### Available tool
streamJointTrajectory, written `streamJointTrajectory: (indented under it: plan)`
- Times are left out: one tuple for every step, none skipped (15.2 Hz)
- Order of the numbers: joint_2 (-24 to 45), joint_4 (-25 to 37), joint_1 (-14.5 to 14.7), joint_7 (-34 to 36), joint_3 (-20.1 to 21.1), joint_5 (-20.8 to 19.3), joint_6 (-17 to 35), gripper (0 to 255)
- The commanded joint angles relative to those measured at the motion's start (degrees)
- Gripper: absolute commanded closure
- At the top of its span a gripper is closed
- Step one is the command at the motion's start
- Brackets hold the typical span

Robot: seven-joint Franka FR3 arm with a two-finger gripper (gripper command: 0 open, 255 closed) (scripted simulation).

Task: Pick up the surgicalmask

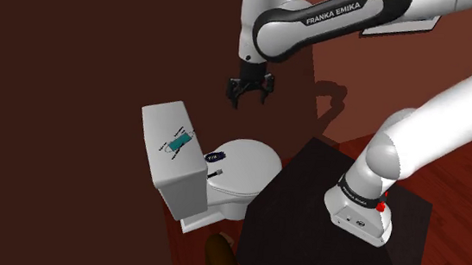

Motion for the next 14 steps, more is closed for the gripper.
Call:
streamJointTrajectory:
  plan:
    - [4.2,1.3,-0.8,4.3,1.5,-0.4,3.1,0]
    - [6.5,2.0,-1.1,6.5,2.3,-0.8,4.6,0]
    - [8.8,2.8,-1.4,8.8,3.0,-1.3,6.1,0]
    - [11.2,3.7,-1.7,11.1,3.6,-1.9,7.5,0]
    - [13.6,4.7,-2.0,13.4,4.2,-2.7,8.9,0]
    - [16.0,5.8,-2.3,15.7,4.6,-3.6,10.2,0]
    - [18.5,7.0,-2.4,18.1,5.0,-4.6,11.4,0]
    - [21.0,8.2,-2.5,20.5,5.2,-5.7,12.5,0]
    - [23.5,9.5,-2.5,22.9,5.4,-6.9,13.5,0]
    - [25.9,10.9,-2.4,25.3,5.4,-8.1,14.4,0]
    - [28.4,12.4,-2.2,27.6,5.2,-9.3,15.3,0]
    - [30.8,13.9,-1.9,29.9,4.9,-10.4,16.0,0]
    - [33.3,15.5,-1.5,32.1,4.5,-11.6,16.7,0]
    - [35.6,17.2,-1.0,34.2,4.0,-12.6,17.3,0]
